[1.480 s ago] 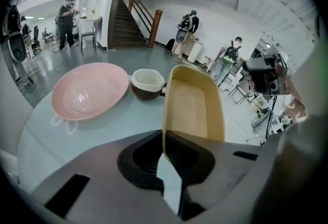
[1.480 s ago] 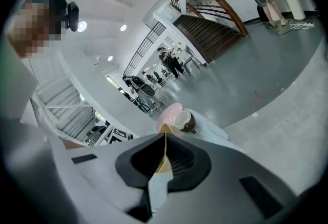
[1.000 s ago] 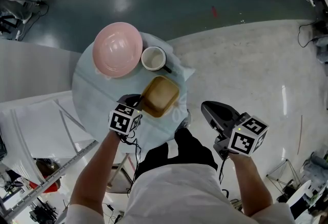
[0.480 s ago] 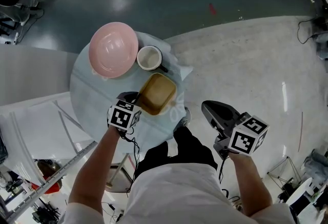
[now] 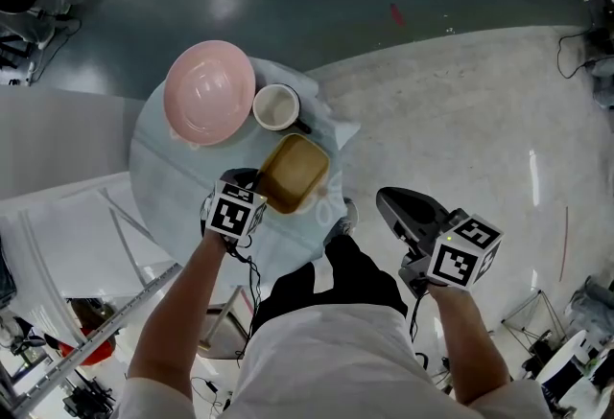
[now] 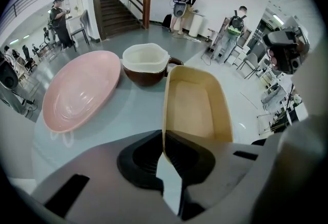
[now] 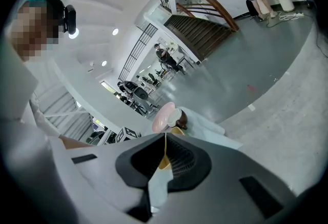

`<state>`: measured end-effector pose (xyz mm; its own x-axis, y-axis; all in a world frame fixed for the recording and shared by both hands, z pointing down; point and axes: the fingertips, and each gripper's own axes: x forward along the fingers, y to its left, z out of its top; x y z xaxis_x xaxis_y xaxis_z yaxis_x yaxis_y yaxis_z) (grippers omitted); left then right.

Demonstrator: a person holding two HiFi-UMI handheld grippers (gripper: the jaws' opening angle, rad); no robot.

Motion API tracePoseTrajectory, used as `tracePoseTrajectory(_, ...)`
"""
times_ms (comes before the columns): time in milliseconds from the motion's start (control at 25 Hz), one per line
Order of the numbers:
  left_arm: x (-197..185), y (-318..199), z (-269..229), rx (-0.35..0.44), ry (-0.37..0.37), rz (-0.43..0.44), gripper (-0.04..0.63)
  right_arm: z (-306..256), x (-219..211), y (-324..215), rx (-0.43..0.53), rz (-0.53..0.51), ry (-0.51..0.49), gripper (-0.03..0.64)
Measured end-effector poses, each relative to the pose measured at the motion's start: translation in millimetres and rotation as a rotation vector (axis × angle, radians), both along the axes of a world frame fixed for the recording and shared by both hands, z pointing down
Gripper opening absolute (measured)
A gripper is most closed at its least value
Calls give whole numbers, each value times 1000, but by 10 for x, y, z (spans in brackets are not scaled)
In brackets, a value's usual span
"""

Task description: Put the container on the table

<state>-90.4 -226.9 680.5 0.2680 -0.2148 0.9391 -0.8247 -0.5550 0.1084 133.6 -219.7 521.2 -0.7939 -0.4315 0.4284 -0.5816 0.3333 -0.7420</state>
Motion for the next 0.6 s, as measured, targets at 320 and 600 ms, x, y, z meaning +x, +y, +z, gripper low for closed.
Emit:
tracePoseTrajectory(320, 46, -8, -19, 14, -22, 25, 32, 7, 52, 17, -7, 12, -4, 26)
tracePoseTrajectory(600, 48, 37, -30, 14, -2, 19, 75, -8, 19, 49, 4, 4, -4, 26)
